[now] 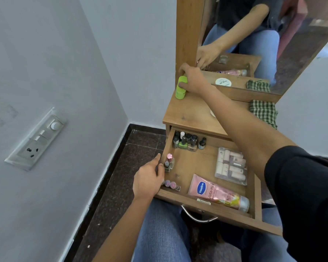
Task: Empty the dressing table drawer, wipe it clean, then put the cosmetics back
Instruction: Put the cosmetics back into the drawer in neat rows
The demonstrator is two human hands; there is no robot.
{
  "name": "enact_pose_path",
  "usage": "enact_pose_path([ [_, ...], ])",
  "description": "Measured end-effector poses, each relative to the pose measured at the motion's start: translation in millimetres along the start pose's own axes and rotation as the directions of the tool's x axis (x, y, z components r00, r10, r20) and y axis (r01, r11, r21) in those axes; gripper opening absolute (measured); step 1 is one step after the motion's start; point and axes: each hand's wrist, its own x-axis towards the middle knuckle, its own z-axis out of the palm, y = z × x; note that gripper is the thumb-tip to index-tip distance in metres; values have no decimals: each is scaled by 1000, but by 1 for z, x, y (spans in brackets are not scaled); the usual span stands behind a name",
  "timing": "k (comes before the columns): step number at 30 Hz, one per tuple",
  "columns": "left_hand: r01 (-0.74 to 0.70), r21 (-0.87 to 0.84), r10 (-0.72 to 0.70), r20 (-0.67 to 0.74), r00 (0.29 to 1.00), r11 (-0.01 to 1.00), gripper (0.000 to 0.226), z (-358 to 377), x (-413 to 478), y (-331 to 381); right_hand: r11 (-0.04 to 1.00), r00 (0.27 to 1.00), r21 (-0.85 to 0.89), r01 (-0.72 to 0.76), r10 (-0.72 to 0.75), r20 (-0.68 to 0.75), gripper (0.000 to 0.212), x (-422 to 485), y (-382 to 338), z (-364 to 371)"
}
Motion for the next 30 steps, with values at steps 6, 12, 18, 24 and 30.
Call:
enact_pose_path([
  [6,7,5,-7,10,1000,1000,42,-2,-1,3,990,999,142,-10,17,-50,24,-55,5,-40],
  [12,26,12,-26,0,1000,1000,42,-2,-1,3,979,986,117,-165,159,57,27,-147,20,-57],
  [18,26,33,-26,-22,999,999,41,0,-2,3,954,951,34,-298,293,102,31,-221,49,-6],
  [24,27,39,-26,-23,999,999,42,0,-2,3,943,942,-3,-333,332,52,41,-235,67,36],
  [30,20,28,-20,-24,1000,999,41,0,-2,2,932,932,-61,-356,359,42,43,-236,66,52],
])
